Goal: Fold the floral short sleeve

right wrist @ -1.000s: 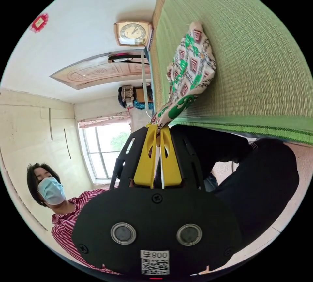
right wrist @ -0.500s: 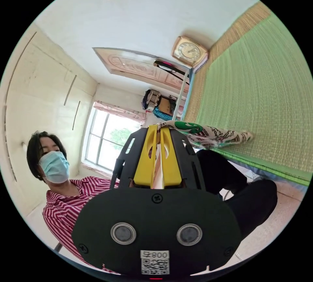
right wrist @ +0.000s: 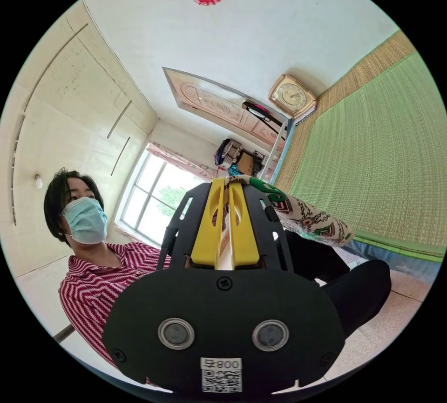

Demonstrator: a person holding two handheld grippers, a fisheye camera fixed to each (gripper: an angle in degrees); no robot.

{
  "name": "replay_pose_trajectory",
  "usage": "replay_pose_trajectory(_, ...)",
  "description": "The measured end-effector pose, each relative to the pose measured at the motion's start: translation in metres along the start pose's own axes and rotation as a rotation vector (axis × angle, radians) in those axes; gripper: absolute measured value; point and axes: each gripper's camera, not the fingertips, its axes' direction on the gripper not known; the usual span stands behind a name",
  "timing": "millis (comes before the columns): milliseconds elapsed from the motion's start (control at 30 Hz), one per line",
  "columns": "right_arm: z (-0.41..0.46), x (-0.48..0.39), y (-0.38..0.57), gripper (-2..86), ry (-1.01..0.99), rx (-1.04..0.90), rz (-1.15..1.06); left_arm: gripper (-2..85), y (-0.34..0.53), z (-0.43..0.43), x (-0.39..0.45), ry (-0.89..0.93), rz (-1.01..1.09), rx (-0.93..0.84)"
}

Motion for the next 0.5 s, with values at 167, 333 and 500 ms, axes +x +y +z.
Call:
replay_pose_trajectory(167, -0.033, 0.004, 0.015, 0.9, 0.006, 0.036, -0.004, 2.2, 0.022, 0.033, 0.007, 0.024, -0.021, -0.042)
replay_pose_trajectory(333, -0.067, 0.010, 0.030, 0.9, 0.017, 0.071, -0.015, 2.2, 0.034, 0.066, 0.013, 0.040, -0.027, -0.083)
replay_pose_trajectory(500, -0.095, 0.022, 0.041, 0.9, 0.021, 0.100, -0.018, 2.2, 0.040, 0.103, 0.018, 0.053, -0.034, -0.119)
